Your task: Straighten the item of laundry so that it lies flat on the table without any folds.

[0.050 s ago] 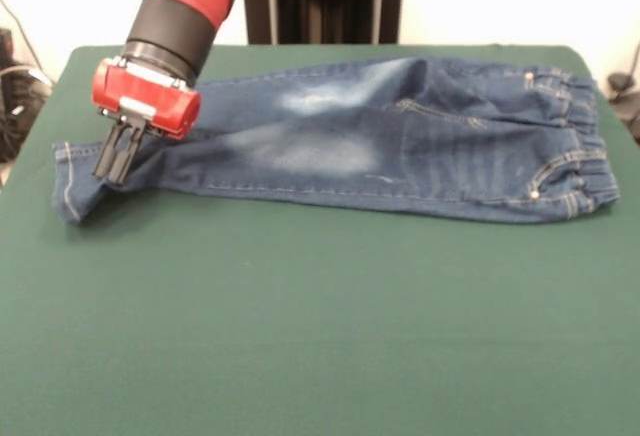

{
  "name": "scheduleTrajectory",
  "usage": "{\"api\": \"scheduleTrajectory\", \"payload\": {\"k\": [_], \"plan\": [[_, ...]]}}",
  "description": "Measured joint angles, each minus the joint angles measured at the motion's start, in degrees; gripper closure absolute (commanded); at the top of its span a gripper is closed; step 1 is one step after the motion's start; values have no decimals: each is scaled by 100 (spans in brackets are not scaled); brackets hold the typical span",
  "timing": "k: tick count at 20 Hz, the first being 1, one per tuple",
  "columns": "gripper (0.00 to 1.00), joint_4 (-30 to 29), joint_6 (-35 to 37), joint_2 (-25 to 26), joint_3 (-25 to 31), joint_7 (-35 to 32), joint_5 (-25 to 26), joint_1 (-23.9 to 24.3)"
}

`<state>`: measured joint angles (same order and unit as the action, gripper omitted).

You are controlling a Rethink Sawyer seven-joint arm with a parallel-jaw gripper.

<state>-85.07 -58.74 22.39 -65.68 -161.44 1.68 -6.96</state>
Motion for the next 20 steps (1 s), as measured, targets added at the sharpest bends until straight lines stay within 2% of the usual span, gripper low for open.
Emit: {"api": "scheduleTrajectory", "payload": {"k": [20], "plan": [[100,-14,-185,137,-222,0,-137,-61]]}}
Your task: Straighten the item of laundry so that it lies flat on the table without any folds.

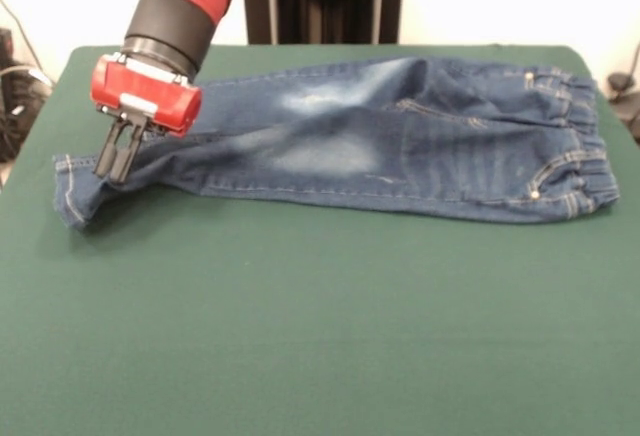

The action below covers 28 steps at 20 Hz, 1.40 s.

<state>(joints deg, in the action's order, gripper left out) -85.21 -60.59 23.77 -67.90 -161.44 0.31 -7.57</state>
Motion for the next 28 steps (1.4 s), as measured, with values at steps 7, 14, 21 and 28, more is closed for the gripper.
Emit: {"api": "scheduleTrajectory", "payload": {"k": [7,14,21,28], "plan": [[100,-97,-6,118,-144,0,-254,-254],[100,-164,-6,146,-248,0,-325,-310],[100,-164,-7,159,-303,0,20,-229],[100,-147,354,158,-302,0,770,-24]]}}
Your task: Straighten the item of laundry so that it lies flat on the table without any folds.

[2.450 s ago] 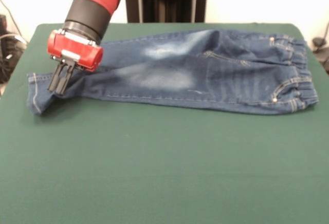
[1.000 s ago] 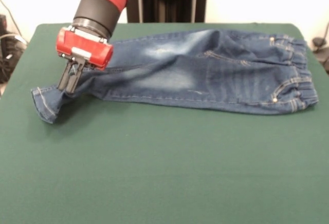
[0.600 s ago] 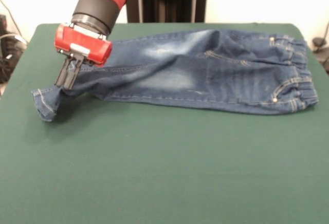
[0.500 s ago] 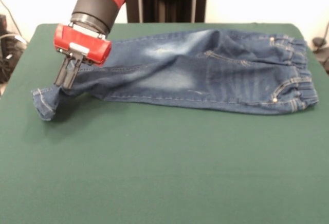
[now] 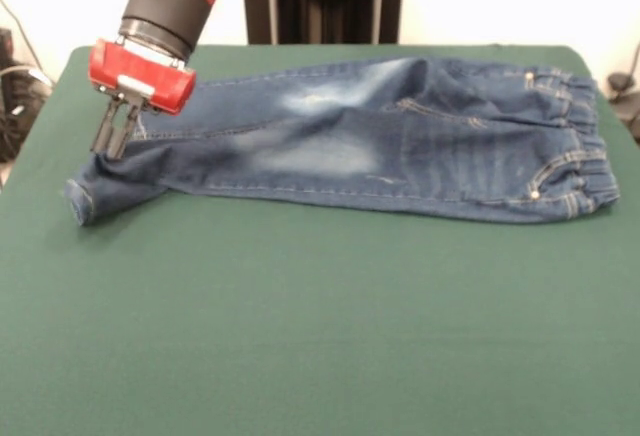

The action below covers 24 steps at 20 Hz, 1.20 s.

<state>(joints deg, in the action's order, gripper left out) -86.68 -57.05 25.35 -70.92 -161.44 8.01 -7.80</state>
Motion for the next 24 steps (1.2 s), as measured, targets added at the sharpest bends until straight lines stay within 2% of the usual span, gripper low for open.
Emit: {"api": "scheduleTrajectory", "payload": {"k": [5,10,17,24], "plan": [[100,46,631,-13,20,0,660,57],[100,86,1205,-88,80,0,1112,58],[100,85,1490,-273,120,0,1172,12],[100,57,1641,-372,119,0,1048,-250]]}}
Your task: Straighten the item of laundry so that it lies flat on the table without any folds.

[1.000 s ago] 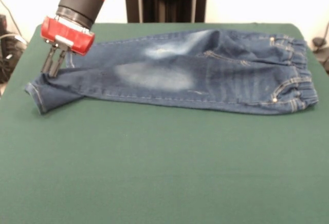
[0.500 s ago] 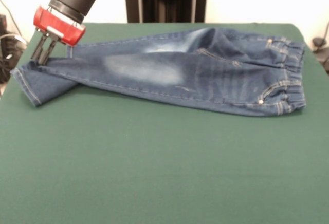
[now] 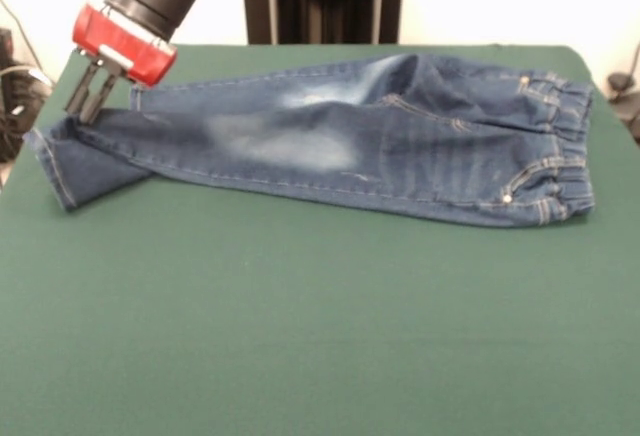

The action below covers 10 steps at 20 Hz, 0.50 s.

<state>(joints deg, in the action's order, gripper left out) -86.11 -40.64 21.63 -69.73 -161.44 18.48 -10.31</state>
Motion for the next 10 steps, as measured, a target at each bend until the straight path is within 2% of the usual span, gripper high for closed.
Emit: {"api": "scheduleTrajectory", "payload": {"k": [4,10], "plan": [[100,-78,77,15,1,0,-223,-359],[100,-77,96,-76,34,0,-223,-648]]}}
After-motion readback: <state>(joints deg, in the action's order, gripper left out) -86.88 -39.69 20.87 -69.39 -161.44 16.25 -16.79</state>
